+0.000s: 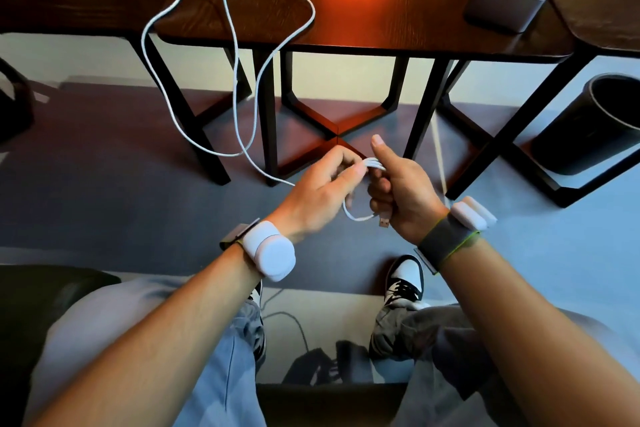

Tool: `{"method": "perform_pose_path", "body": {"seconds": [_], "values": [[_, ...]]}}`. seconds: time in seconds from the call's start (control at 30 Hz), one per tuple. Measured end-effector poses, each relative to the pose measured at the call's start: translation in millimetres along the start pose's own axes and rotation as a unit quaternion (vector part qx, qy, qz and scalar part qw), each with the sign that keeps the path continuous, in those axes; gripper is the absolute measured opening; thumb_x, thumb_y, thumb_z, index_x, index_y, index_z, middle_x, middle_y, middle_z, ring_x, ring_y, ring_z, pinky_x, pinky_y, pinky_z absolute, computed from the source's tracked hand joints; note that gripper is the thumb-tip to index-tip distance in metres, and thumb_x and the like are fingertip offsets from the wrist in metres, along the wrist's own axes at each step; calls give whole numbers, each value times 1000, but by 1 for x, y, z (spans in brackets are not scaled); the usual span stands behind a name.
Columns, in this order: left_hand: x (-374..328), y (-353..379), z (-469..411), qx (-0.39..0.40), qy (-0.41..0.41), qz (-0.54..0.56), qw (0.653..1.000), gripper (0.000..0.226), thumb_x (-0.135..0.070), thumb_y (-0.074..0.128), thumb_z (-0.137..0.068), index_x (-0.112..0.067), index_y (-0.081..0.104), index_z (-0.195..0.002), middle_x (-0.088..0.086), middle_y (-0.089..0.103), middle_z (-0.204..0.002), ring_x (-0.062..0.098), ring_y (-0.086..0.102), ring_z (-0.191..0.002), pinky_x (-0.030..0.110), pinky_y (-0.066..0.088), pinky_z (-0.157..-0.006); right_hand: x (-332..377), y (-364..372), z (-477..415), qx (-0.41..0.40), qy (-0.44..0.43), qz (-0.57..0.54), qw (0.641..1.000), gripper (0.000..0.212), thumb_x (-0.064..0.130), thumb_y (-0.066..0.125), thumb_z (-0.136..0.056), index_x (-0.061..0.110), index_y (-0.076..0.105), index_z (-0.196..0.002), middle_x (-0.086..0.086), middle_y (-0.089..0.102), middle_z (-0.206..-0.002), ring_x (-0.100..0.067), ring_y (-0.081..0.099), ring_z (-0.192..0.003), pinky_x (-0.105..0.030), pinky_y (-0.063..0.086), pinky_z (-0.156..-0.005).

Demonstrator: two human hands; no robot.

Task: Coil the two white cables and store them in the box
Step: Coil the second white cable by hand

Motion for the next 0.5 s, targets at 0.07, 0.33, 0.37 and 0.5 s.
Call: {"method": "perform_pose_path", "body": {"seconds": [0.07,0.33,0.37,0.5], "values": [[2,11,4,22,-12,26,999,24,-58,47,-93,-38,54,-82,-14,49,-57,10,45,-57,31,39,-63,-2,-2,-1,-27,-5,26,999,59,59,51,-92,24,40,-47,4,27,-45,-14,20,-39,-25,15,-44],[0,8,-4,-111,-153,153,970,49,-58,54,-88,-24,65,-54,-10,45,-50,6,30,-41,18,22,-40,-1,16,11,168,37,14,985,59,64,45,-91,22,21,-59,4,12,-54,-11,12,-43,-22,14,-39],[0,8,-3,-117,-160,153,968,47,-58,54,-87,-26,62,-53,-10,39,-50,7,29,-42,21,22,-41,-1,17,11,158,30,27,987,58,61,47,-93,23,20,-59,4,13,-54,-11,12,-43,-23,14,-40],[1,5,2,-137,-29,-103,985,35,-52,44,-98,-32,59,-75,-14,57,-59,5,52,-57,27,40,-57,1,16,12,104,27,2,994,54,51,46,-98,25,25,-56,7,17,-51,-9,13,-42,-21,12,-39]]}}
Point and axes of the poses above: each hand's wrist, its own z-axis away from the middle knuckle, its own y-axis out of the palm, x = y × z, the point moved 1 cm from there along -z, towards the middle knuckle
